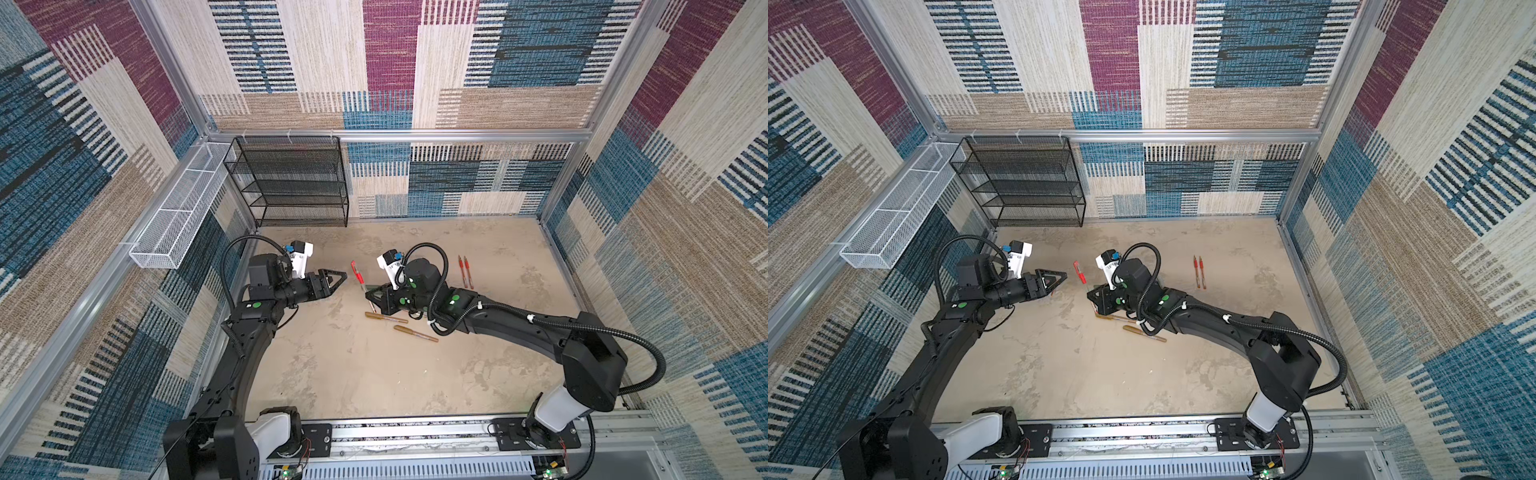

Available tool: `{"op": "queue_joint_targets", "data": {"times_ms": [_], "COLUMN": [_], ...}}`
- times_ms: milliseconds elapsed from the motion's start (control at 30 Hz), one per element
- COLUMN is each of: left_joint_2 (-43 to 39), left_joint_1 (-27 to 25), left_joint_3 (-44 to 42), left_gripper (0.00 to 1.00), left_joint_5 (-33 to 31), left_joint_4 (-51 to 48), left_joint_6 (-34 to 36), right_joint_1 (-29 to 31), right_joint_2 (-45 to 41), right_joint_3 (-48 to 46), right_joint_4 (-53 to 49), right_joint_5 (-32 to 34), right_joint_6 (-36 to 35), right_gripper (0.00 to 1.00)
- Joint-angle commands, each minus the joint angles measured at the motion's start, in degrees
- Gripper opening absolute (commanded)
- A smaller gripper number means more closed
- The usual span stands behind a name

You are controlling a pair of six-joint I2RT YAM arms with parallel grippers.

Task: Open the pen caps
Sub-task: 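Bring the third pen toward the left gripper while the left gripper grasps its cap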

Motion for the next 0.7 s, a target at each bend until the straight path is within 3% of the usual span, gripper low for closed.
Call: {"op": "queue_joint_targets", "data": {"times_ms": [0,167,533,667], "left_joint_2": [0.3,0.4,1.4,1.7], "left_joint_1": [0.1,0.0,0.1,0.0], "left_joint_3": [0.9,0.7,2.7,2.2], "left_gripper": [0.72,0.63,0.33,0.07], "left_joint_5": [-0.3,-0.1,-2.4,-2.7], "left_joint_4": [1.1,1.6,-1.0,-0.1], "left_joint_6": [-1.4,-1.0,-1.0,-0.9], "right_joint_1": [0.9,2.6,4.0,4.5], "right_joint_2": [1.9,3.7,5.9,5.1], "right_joint_3": [2.3,4.0,5.7,4.6], "right_joint_4": [2.3,2.3,1.4,2.5], "right_joint_5": [-2.2,-3.4,-4.4,-4.4], "right_joint_6": [0.6,-0.2,-0.1,-0.4], "right_gripper": [0.00,0.00,0.00,0.00]}}
